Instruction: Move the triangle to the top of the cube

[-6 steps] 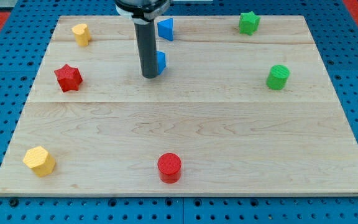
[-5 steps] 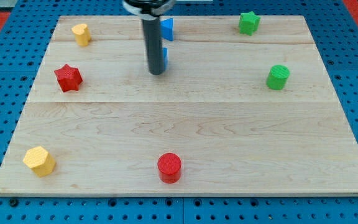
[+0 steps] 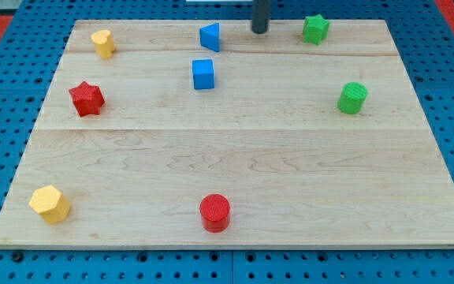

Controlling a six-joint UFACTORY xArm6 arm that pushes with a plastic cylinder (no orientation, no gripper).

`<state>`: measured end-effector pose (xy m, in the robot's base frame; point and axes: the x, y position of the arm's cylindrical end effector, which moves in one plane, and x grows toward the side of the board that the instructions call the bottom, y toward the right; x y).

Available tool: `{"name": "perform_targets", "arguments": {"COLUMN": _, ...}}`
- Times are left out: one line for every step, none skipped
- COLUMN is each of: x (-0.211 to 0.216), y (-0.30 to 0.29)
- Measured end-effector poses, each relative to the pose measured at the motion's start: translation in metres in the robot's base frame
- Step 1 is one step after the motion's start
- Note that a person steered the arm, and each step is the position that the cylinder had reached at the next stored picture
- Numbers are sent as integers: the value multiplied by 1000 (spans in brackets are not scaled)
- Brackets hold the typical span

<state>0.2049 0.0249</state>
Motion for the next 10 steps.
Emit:
{"name": "perform_targets", "arguments": {"x": 0, "y": -59}}
{"name": "perform_targets", "arguments": {"x": 23, "y": -66}}
{"name": "perform_targets", "arguments": {"x": 49, "y": -64}}
{"name": "perform_targets", "arguments": {"x": 66, "y": -59}}
{"name": "perform_targets", "arguments": {"x": 66, "y": -43}}
{"name": "perform_targets", "arguments": {"x": 42, "y": -43}}
{"name": "perform_targets", "arguments": {"x": 41, "y": -59}}
{"name": "perform_targets", "arguments": {"x": 60, "y": -76}}
{"name": "perform_targets", "arguments": {"x": 69, "y": -64}}
{"name": "perform_targets", "arguments": {"x": 12, "y": -104}}
